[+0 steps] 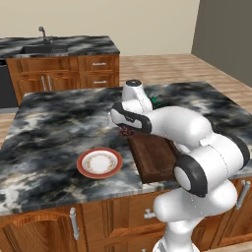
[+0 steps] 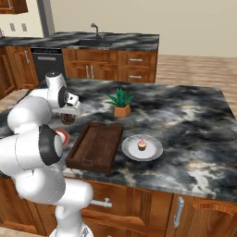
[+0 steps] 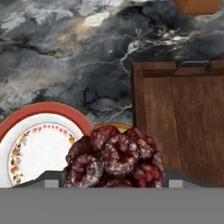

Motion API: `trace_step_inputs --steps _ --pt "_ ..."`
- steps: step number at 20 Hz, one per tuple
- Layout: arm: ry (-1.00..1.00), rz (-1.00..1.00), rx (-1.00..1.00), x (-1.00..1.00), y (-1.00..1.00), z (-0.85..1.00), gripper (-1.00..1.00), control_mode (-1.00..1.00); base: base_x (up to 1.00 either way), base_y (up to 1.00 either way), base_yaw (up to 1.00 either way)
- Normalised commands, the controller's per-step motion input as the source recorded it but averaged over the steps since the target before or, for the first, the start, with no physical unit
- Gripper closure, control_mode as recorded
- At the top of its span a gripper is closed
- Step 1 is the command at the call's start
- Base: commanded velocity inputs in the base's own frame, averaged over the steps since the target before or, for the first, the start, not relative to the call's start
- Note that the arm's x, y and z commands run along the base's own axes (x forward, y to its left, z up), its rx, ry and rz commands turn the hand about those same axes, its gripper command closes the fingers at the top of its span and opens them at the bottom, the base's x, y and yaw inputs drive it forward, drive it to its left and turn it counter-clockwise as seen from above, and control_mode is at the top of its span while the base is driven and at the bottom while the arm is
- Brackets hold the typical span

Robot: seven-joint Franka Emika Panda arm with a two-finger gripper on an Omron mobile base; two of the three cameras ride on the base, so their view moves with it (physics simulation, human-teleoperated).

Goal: Move the dessert items from the plates to the tray.

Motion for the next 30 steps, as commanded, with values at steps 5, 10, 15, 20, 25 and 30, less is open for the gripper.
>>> trace_step_inputs --steps 5,10,15,20,25,30 --pt "0.00 -0.25 0.02 0.16 -0.90 0.01 1.00 -1.00 0.00 0.00 0.00" --pt "0.00 -0.18 0.02 0.24 -0.75 0.00 1.00 -1.00 0.00 0.00 0.00" --pt "0.02 -0.03 0.05 0.09 -0.34 0.00 1.00 -1.00 0.00 0.00 0.00" --pt "0.08 0.04 0.03 0.08 -0.16 -0.04 1.00 -1.00 0.00 0.00 0.00" --pt "0.10 0.02 0.03 0.00 -0.10 -0.32 1.00 -1.00 0.00 0.00 0.00" --pt "0.13 0.00 0.00 0.09 0.00 -0.64 1.00 -1.00 0.00 0.00 0.00"
